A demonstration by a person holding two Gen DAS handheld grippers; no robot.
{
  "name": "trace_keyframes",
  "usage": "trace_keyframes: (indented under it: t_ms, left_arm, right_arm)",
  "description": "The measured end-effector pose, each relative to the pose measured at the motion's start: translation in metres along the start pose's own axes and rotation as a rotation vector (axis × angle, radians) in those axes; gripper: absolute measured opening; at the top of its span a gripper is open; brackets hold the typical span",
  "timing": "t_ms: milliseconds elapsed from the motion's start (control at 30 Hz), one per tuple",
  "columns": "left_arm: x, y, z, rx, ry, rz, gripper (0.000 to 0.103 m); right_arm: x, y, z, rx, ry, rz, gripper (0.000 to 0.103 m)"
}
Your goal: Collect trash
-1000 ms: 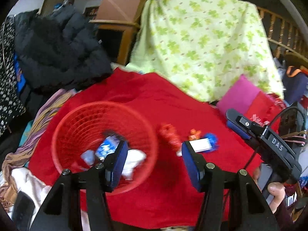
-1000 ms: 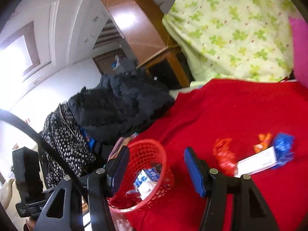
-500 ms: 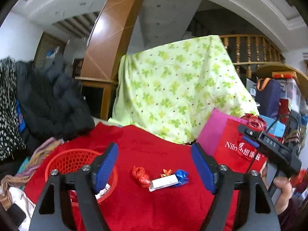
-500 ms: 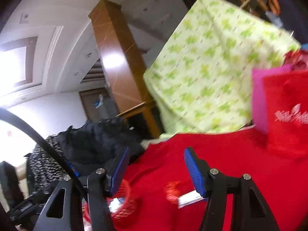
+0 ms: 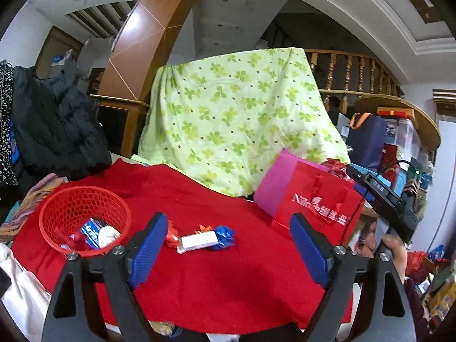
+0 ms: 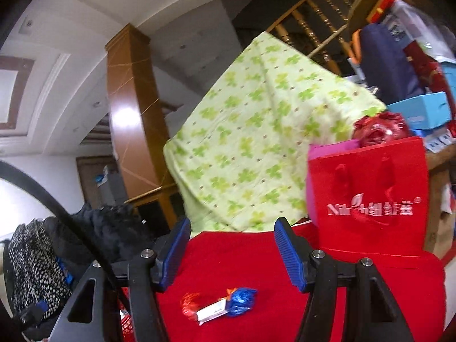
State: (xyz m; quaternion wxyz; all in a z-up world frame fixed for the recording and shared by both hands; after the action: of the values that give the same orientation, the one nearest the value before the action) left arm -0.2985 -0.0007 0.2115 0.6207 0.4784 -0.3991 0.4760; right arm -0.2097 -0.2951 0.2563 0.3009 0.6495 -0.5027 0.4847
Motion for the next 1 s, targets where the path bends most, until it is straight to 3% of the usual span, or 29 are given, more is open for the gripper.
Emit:
trace_keyframes:
  t_ms: [467, 1000]
  left_arm:
    - [-0.036, 0.014, 0.042, -0.129, -0.071, -0.079, 0.088]
    - [-0.058, 0.032, 0.082, -0.194, -0.193, -0.122, 0.103]
  right_arm:
    - [0.013, 0.036, 0.036, -0.088, -0.020, 0.044, 0.065]
    - [0.041, 0.089, 0.063, -0.169, -0.052, 0.124, 0.070]
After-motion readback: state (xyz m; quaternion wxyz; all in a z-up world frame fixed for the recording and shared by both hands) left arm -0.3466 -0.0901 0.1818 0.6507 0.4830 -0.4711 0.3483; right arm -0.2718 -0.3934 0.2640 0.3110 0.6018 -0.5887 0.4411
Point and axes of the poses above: each gripper's, at about its wrist camera, not at the fingertips, and y roughly against the way its jaws point, z to its right, x to its top, the point moved 8 cm from there along -y, roughly the way its jaws point, and after that the axes turned 10 degrees about x, right-handed, at the moved point
